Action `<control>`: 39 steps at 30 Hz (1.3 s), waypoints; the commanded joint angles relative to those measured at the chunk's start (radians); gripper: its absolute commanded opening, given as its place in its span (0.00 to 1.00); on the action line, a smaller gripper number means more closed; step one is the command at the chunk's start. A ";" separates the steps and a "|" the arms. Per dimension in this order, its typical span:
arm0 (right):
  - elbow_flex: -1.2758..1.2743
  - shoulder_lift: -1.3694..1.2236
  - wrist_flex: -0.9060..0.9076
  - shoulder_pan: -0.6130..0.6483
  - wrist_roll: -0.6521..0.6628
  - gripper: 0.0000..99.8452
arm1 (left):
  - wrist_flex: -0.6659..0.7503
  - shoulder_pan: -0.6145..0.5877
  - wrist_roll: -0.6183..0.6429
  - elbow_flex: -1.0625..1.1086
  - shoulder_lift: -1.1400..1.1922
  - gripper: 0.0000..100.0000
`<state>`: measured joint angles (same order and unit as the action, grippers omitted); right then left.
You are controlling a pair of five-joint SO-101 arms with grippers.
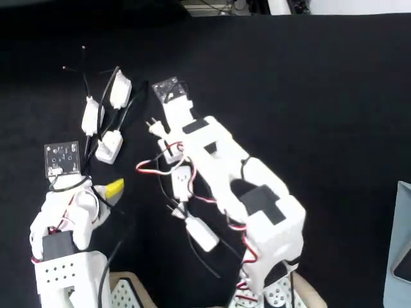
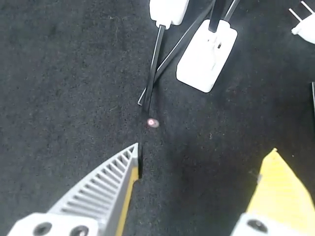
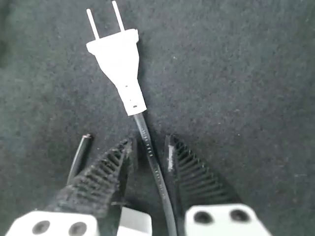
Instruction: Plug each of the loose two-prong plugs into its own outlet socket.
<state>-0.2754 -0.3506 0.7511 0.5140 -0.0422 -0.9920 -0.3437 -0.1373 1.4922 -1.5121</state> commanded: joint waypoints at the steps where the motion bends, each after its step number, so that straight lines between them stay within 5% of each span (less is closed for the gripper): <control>1: 0.091 -0.022 0.048 -0.014 0.008 0.01 | -0.008 -0.010 0.005 -0.005 -0.006 0.37; 9: 0.124 -0.010 0.104 -0.034 0.046 0.01 | -0.008 -0.010 0.003 0.008 -0.008 0.37; 18: 0.087 0.337 0.316 -0.110 0.034 0.01 | -0.008 -0.010 0.003 0.010 -0.009 0.37; 35: -0.438 0.943 0.324 -0.265 -0.218 0.01 | -0.008 -0.010 0.003 0.010 -0.009 0.37; 39: -0.510 0.997 0.322 -0.261 -0.463 0.02 | -0.008 -0.010 0.003 0.010 -0.009 0.37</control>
<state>-0.7480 0.5762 1.0717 0.2608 -0.2938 -0.9920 -0.3437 -0.1373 1.5090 -1.5152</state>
